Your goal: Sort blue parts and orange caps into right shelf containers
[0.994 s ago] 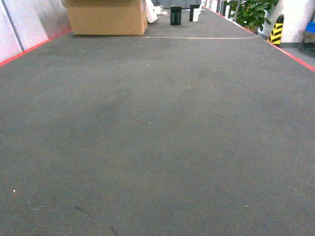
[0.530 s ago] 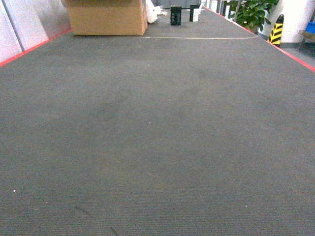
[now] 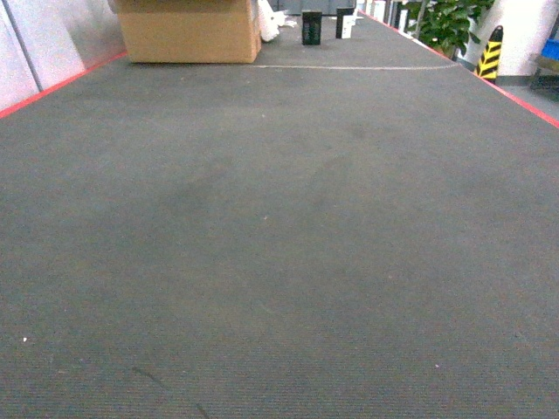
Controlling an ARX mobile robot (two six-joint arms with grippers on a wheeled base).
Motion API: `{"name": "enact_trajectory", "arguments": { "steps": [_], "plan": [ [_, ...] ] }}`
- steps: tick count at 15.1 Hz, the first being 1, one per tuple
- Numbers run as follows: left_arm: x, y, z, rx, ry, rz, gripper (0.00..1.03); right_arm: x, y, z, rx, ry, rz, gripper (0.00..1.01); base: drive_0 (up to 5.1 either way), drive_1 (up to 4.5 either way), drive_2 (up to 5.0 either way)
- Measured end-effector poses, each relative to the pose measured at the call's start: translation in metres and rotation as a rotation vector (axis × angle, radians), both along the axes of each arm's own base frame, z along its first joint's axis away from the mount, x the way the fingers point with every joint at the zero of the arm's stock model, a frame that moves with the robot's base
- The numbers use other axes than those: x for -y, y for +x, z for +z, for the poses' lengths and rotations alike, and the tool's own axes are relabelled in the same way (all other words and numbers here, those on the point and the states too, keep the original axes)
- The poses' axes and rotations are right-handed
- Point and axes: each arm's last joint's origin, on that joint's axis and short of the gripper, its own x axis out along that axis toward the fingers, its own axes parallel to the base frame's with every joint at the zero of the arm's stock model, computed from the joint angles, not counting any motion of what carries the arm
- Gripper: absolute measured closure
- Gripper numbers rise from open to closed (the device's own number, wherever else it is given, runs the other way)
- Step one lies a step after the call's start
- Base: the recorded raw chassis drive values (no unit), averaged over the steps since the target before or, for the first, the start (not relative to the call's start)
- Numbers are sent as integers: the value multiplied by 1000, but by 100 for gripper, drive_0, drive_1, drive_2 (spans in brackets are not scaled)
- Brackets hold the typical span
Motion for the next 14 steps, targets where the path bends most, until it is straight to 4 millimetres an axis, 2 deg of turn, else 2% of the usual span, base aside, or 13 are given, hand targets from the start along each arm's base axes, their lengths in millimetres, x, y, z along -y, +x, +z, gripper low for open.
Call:
{"name": "enact_trajectory", "arguments": {
  "steps": [14],
  "plan": [
    [0,0,0,0,0,0,57,-2,-8,-3,-37,-4,34,59,0,0,0]
  ]
}}
